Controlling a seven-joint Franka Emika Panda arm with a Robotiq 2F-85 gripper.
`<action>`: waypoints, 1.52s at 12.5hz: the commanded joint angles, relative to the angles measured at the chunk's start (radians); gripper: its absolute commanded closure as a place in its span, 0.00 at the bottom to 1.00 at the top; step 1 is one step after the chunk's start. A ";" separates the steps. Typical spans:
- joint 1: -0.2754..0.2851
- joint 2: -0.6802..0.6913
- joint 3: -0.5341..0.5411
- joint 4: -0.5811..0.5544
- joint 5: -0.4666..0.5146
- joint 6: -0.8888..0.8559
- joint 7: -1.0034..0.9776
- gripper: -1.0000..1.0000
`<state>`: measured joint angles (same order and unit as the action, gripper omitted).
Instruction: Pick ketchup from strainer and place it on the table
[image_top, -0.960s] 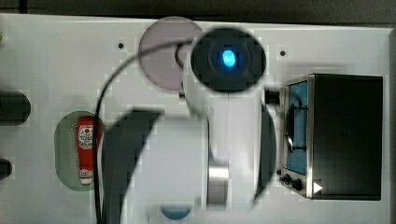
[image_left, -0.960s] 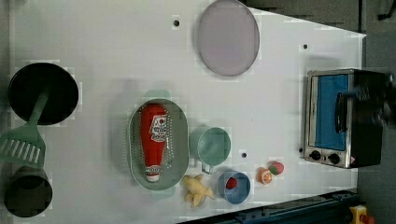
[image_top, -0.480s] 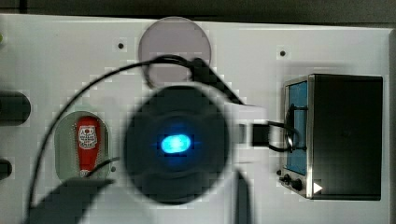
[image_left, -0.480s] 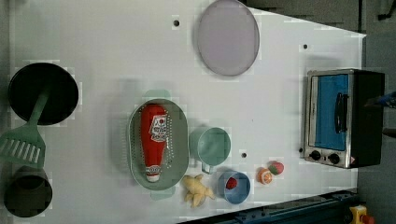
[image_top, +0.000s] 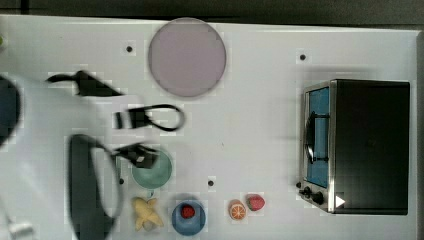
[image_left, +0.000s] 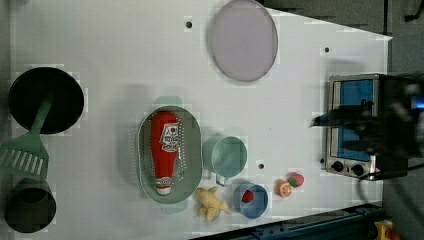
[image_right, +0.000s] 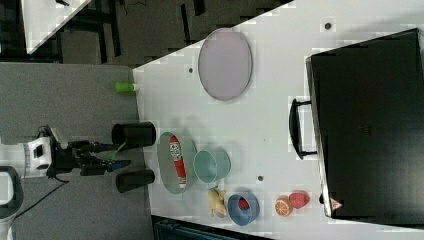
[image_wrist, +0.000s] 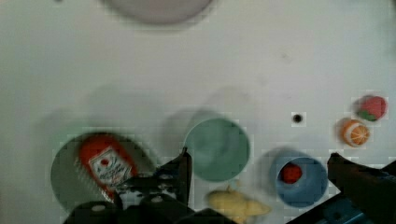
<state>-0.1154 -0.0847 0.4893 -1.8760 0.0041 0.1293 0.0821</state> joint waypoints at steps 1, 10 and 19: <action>0.013 0.005 0.088 -0.011 0.008 0.049 0.046 0.00; 0.019 0.140 0.324 -0.261 -0.006 0.470 0.046 0.00; 0.020 0.457 0.307 -0.369 -0.281 0.865 0.109 0.00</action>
<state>-0.0830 0.3904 0.8008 -2.2539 -0.2661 0.9785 0.1135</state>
